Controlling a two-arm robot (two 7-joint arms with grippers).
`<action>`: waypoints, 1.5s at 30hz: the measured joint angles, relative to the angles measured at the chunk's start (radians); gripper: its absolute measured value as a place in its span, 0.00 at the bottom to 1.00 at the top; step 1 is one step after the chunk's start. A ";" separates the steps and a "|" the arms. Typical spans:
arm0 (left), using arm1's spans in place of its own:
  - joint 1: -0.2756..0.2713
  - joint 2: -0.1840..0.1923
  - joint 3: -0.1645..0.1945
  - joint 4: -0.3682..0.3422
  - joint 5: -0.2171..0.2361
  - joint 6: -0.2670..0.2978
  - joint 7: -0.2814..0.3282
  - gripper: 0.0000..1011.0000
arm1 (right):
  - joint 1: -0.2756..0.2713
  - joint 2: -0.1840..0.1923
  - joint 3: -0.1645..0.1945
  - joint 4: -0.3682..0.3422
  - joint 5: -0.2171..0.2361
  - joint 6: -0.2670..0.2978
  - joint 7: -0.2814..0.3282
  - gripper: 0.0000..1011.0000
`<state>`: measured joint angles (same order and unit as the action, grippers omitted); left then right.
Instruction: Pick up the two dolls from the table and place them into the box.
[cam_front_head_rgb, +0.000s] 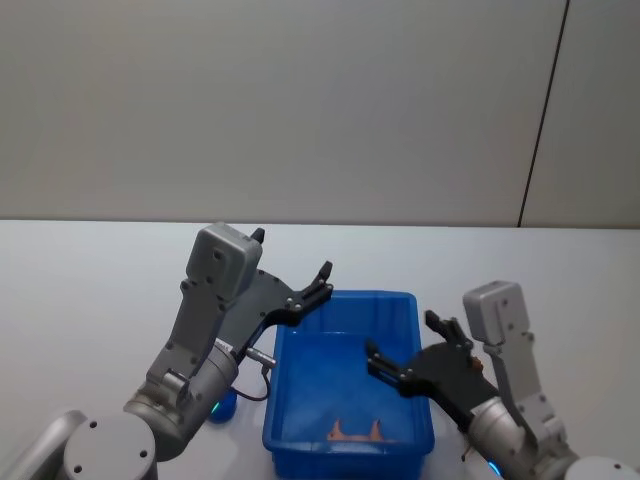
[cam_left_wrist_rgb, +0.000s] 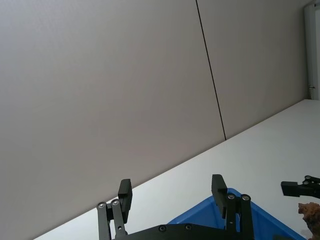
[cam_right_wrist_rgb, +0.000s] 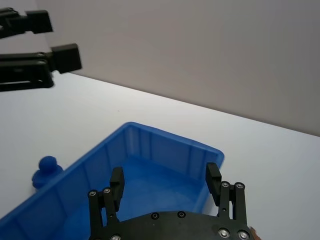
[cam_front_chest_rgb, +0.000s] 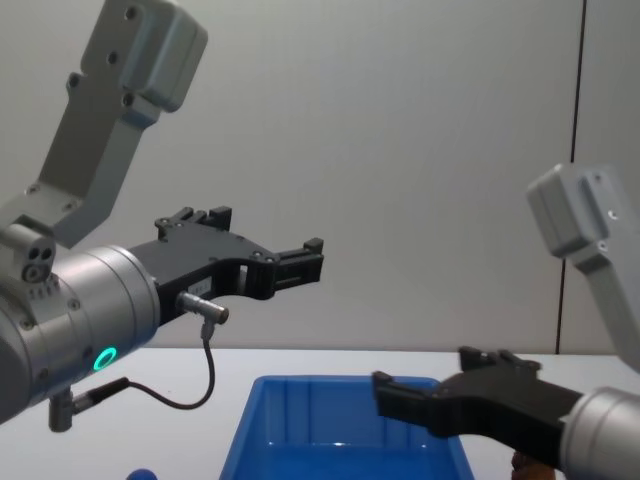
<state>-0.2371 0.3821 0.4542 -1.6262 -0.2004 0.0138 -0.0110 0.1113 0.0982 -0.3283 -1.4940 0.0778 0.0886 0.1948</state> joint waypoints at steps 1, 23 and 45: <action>0.000 0.000 0.000 0.000 0.000 0.000 0.000 0.99 | -0.004 0.002 0.001 -0.005 -0.002 0.005 -0.010 0.99; 0.000 0.000 0.000 0.000 0.000 0.000 0.000 0.99 | -0.112 0.046 0.015 -0.133 -0.037 0.144 -0.219 0.99; 0.000 0.000 0.000 0.000 0.000 0.000 0.000 0.99 | -0.132 0.021 0.022 -0.091 -0.014 0.209 -0.318 0.99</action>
<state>-0.2371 0.3821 0.4542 -1.6262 -0.2004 0.0138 -0.0109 -0.0209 0.1188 -0.3066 -1.5845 0.0642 0.2976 -0.1233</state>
